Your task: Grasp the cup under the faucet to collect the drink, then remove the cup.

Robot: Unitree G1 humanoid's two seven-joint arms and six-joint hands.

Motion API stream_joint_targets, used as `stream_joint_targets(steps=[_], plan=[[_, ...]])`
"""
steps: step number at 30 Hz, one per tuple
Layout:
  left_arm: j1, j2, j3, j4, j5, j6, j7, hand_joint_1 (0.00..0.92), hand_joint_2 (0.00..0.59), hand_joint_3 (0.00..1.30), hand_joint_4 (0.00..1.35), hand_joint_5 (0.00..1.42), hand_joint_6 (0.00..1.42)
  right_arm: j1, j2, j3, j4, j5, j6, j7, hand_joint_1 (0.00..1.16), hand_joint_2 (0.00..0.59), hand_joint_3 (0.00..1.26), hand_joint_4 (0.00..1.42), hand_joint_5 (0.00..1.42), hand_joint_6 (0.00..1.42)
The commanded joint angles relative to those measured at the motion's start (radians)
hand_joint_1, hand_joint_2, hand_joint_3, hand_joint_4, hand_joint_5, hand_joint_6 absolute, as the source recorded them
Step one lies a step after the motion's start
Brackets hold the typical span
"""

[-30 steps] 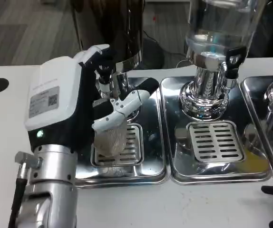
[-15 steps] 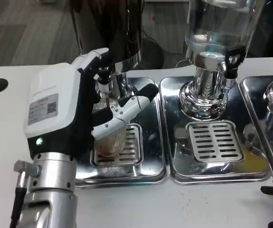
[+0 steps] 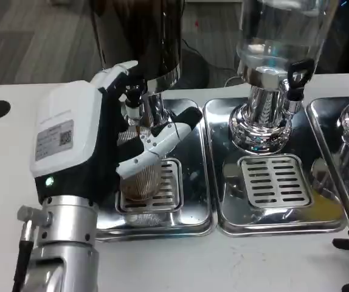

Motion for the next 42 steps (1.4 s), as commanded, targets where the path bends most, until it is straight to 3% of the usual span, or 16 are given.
stream_joint_targets(steps=[1, 42], plan=[[0.025, -0.002, -0.001, 0.006, -0.002, -0.01, 0.007, 0.074, 0.059, 0.33, 0.28, 0.75, 0.93, 0.0, 0.002, 0.006, -0.008, -0.003, 0.008, 0.003, 0.48, 0.378, 0.2, 0.04, 0.0, 0.0], [0.017, -0.012, -0.007, 0.035, -0.006, -0.02, 0.016, 0.078, 0.065, 0.33, 0.28, 0.75, 0.93, -0.019, -0.002, 0.014, 0.005, 0.0, 0.016, 0.003, 0.48, 0.378, 0.2, 0.04, 0.0, 0.0]])
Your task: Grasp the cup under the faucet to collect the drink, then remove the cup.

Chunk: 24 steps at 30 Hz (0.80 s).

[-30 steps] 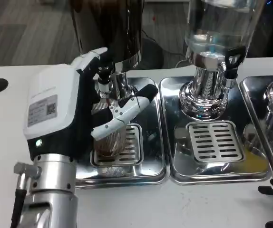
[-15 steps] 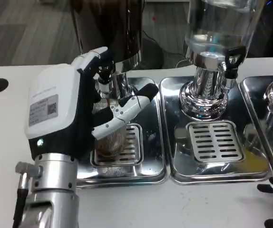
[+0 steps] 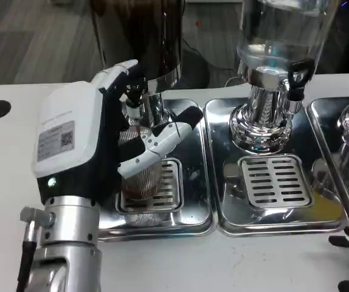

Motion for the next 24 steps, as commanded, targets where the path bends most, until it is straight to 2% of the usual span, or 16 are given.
stream_joint_targets(steps=[1, 15, 24], plan=[[0.019, 0.002, -0.009, 0.014, -0.006, -0.006, -0.008, 0.078, 0.066, 0.33, 0.28, 0.75, 0.93, 0.001, -0.002, 0.001, 0.001, 0.0, 0.005, 0.003, 0.48, 0.378, 0.2, 0.04, 0.0, 0.0], [0.024, 0.001, -0.012, 0.005, -0.007, -0.006, -0.011, 0.078, 0.069, 0.33, 0.28, 0.75, 0.93, 0.012, -0.005, -0.011, -0.027, 0.009, 0.005, 0.002, 0.48, 0.378, 0.2, 0.04, 0.01, 0.0], [0.037, 0.003, -0.004, -0.005, -0.009, -0.012, -0.012, 0.078, 0.069, 0.33, 0.28, 0.75, 0.93, 0.028, -0.003, -0.034, -0.1, 0.04, -0.008, 0.005, 0.49, 0.372, 0.21, 0.04, 0.01, 0.0]])
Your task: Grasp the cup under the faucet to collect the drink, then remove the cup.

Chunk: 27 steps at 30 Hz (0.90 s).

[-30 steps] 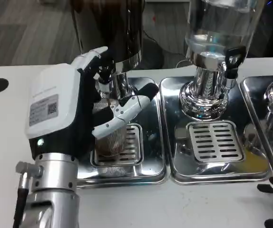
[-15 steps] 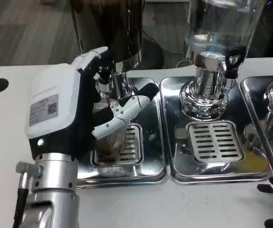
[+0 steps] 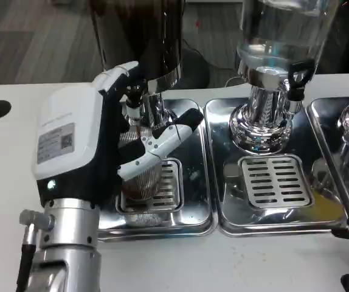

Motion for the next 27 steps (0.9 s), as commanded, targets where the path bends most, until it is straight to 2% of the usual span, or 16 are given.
stream_joint_targets(steps=[1, 4, 8, 14, 18, 22, 27], plan=[[0.024, 0.002, -0.002, 0.003, -0.01, -0.004, -0.012, 0.078, 0.069, 0.33, 0.28, 0.75, 0.93, 0.019, -0.003, -0.018, -0.059, 0.033, -0.013, 0.006, 0.49, 0.372, 0.21, 0.04, 0.01, 0.0], [0.027, 0.001, -0.003, 0.0, -0.009, -0.005, -0.012, 0.078, 0.069, 0.33, 0.28, 0.75, 0.93, 0.026, -0.001, -0.024, -0.081, 0.038, -0.02, 0.006, 0.49, 0.374, 0.21, 0.05, 0.01, 0.0], [0.03, 0.0, -0.004, -0.003, -0.009, -0.004, -0.014, 0.078, 0.069, 0.33, 0.28, 0.75, 0.93, 0.033, 0.003, -0.047, -0.103, -0.004, -0.064, -0.016, 0.49, 0.377, 0.21, 0.06, 0.02, 0.0], [0.033, 0.001, -0.003, -0.01, -0.008, -0.004, -0.016, 0.078, 0.069, 0.33, 0.28, 0.75, 0.93, 0.045, 0.022, -0.114, -0.144, -0.172, -0.16, -0.085, 0.5, 0.371, 0.22, 0.06, 0.03, 0.0], [0.035, -0.001, -0.005, -0.013, -0.008, -0.003, -0.018, 0.078, 0.069, 0.33, 0.28, 0.75, 0.93, 0.049, 0.027, -0.133, -0.154, -0.24, -0.175, -0.12, 0.51, 0.367, 0.22, 0.06, 0.01, 0.0], [0.039, -0.003, -0.01, -0.015, -0.006, -0.003, -0.018, 0.078, 0.069, 0.33, 0.28, 0.75, 0.93, 0.051, 0.026, -0.142, -0.158, -0.271, -0.179, -0.144, 0.54, 0.358, 0.22, 0.06, 0.01, 0.0], [0.042, -0.006, -0.014, -0.019, -0.003, -0.004, -0.019, 0.078, 0.069, 0.33, 0.28, 0.75, 0.93, 0.049, 0.015, -0.144, -0.161, -0.268, -0.174, -0.153, 0.55, 0.357, 0.22, 0.06, 0.01, 0.0]])
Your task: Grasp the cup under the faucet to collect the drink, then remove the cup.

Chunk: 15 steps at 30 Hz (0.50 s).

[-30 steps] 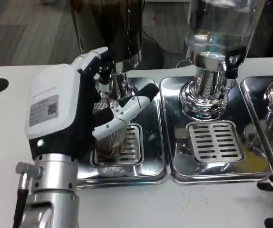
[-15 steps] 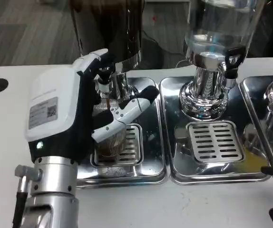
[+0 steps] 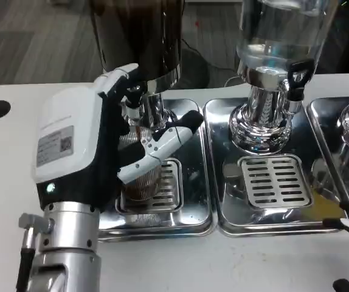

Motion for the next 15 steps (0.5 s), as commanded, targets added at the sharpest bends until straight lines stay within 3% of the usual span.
stream_joint_targets(steps=[1, 15], plan=[[0.025, -0.001, -0.011, -0.006, -0.003, -0.003, -0.019, 0.078, 0.069, 0.33, 0.28, 0.75, 0.93, 0.001, -0.012, -0.01, -0.014, 0.005, -0.005, -0.015, 0.55, 0.357, 0.22, 0.06, 0.01, 0.0], [0.04, -0.002, -0.013, -0.02, 0.002, -0.003, -0.019, 0.078, 0.069, 0.33, 0.28, 0.75, 0.93, -0.006, -0.031, 0.003, -0.008, 0.046, 0.038, 0.0, 0.55, 0.357, 0.23, 0.06, 0.0, 0.0]])
